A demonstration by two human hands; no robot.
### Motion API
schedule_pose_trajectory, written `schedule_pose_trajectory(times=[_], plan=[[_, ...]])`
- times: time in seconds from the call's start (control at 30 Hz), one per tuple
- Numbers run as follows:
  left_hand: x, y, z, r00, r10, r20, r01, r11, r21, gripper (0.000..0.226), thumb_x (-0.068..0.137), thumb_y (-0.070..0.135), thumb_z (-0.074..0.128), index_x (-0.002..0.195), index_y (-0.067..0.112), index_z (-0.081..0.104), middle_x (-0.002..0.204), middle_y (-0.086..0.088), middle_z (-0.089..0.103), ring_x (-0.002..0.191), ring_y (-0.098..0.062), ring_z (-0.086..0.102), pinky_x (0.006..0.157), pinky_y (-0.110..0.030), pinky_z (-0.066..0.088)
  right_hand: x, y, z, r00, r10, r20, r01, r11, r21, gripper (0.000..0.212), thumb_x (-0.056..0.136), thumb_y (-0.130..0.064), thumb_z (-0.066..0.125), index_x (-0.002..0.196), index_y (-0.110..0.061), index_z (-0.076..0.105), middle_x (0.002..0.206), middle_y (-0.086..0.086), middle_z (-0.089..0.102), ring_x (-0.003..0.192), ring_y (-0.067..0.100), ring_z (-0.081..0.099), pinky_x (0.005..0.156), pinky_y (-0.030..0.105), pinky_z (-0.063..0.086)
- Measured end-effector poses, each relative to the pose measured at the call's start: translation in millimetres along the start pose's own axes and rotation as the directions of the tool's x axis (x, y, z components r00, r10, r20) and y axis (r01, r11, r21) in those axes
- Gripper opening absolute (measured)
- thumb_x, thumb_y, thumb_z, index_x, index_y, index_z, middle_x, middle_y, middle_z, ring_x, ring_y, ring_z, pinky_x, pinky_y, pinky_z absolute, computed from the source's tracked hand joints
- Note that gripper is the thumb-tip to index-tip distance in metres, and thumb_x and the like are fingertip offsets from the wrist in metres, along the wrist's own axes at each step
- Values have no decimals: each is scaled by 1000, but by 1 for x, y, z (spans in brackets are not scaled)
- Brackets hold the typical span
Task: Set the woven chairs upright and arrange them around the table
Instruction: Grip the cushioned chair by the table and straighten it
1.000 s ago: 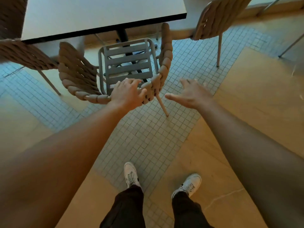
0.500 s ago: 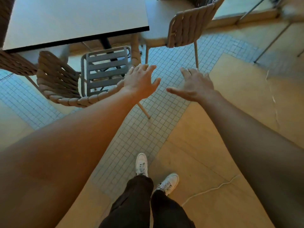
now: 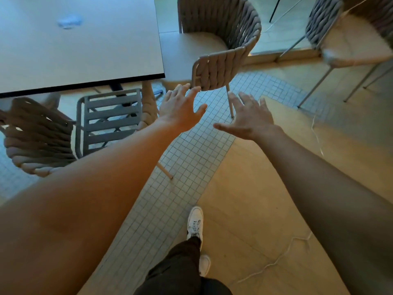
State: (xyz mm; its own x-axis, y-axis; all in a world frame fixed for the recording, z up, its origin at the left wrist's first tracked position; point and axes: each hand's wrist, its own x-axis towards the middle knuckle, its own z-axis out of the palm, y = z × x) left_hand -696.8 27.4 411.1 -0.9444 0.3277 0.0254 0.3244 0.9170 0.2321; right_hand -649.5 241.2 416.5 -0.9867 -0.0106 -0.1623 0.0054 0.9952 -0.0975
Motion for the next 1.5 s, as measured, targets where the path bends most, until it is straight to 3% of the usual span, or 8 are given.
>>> schedule_pose_trajectory(times=[0.17, 0.57, 0.7, 1.13, 1.5], plan=[[45, 8, -1, 1000, 22, 1, -22, 1000, -13, 66, 98, 62, 43, 154, 27, 38, 160, -6, 38, 148, -28, 33, 120, -53, 29, 41, 21, -18, 999, -47, -11, 47, 999, -15, 112, 77, -90, 47, 162, -28, 9, 170, 10, 16, 156, 31, 13, 124, 58, 5], [123, 35, 12, 999, -4, 34, 4, 1000, 1, 65, 100, 59, 42, 154, 23, 36, 159, -10, 38, 148, -30, 32, 125, -53, 14, 121, 86, -32, 994, -109, -19, 109, 994, -6, 113, 78, -89, 48, 163, -28, 5, 169, 10, 18, 156, 31, 16, 125, 59, 7], [152, 60, 22, 998, -55, 36, 54, 998, 39, 67, 100, 60, 39, 155, 22, 35, 161, -9, 38, 151, -29, 29, 125, -55, 6, 149, 125, -34, 985, -172, -3, 172, 985, -9, 113, 78, -89, 47, 162, -28, 5, 169, 10, 18, 156, 31, 16, 125, 58, 6], [218, 150, 47, 980, -198, 18, 196, 978, 66, 65, 100, 58, 41, 153, 20, 37, 155, -8, 45, 149, -29, 33, 124, -55, 8, 231, 245, -63, 925, -377, 47, 378, 925, -32, 114, 78, -85, 54, 163, -28, 4, 169, 9, 19, 155, 31, 18, 125, 58, 10], [274, 155, 69, 944, -326, 57, 323, 945, 56, 68, 100, 58, 42, 156, 20, 34, 160, -9, 39, 152, -29, 27, 125, -53, 5, 316, 269, -54, 859, -507, 71, 511, 857, -70, 113, 79, -85, 53, 163, -27, 5, 169, 10, 19, 155, 32, 17, 125, 58, 9]])
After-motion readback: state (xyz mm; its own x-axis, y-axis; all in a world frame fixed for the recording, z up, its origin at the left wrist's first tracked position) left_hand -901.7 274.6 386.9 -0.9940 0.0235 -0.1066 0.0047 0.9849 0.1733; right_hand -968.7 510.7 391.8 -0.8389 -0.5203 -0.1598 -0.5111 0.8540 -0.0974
